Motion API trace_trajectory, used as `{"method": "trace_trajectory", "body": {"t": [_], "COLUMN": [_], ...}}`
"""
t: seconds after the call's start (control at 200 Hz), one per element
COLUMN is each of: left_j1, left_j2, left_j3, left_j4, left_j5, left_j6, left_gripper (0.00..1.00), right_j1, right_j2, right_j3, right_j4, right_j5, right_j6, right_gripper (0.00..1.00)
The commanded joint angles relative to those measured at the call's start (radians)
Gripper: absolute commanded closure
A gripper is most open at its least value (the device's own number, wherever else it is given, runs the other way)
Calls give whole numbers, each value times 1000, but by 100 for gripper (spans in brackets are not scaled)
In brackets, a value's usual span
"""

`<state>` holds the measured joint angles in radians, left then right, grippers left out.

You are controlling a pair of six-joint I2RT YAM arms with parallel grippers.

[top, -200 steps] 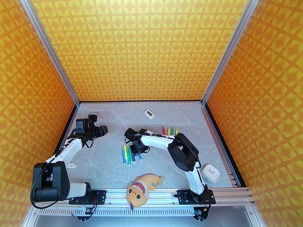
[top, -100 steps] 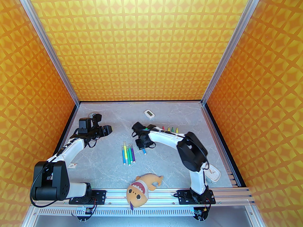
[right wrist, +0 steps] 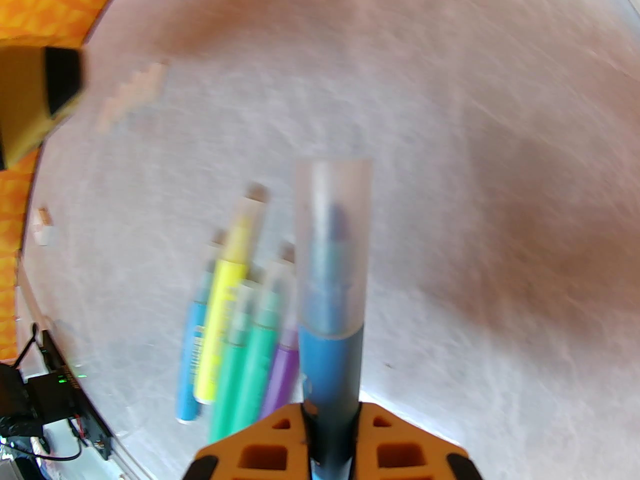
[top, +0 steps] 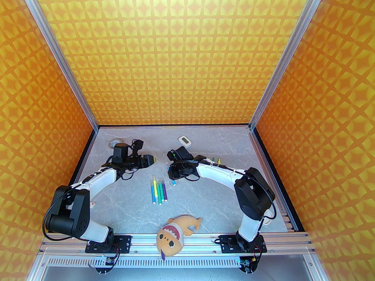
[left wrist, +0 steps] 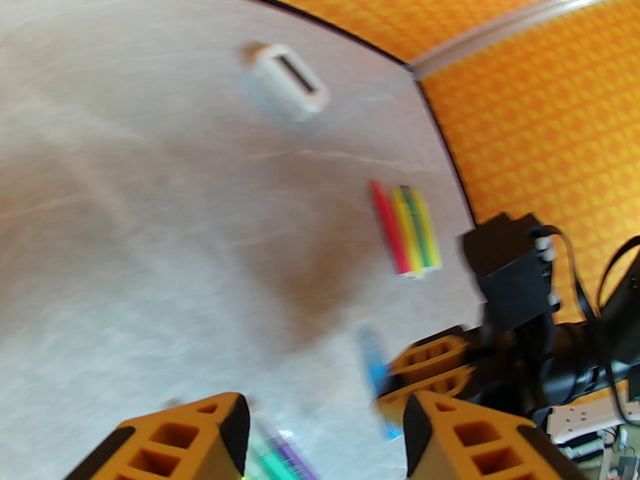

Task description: Open the pen caps

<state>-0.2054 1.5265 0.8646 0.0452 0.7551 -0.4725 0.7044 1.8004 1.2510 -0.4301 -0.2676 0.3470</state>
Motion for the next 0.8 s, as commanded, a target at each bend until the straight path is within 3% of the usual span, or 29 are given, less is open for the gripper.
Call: {"method": "trace_trajectory", "body": {"t": [0.0, 0.475, 0.795], "left_j1": [-18, -77, -94], "left_j2": [28, 55, 66], "left_j3": [28, 57, 76], "left_j4": [83, 88, 86], "left_j5": [55, 96, 102], "left_j6": [-61, -75, -75], "left_gripper": [45, 47, 55], "right_j1": [-5, -5, -6], "right_j2": [-51, -100, -124], "right_j3": [-31, -48, -56], "right_j4": [98, 180, 197], "right_j5": [-73, -156, -154], "right_j6": [-22, -45, -52], "right_gripper": [100, 100, 100]}}
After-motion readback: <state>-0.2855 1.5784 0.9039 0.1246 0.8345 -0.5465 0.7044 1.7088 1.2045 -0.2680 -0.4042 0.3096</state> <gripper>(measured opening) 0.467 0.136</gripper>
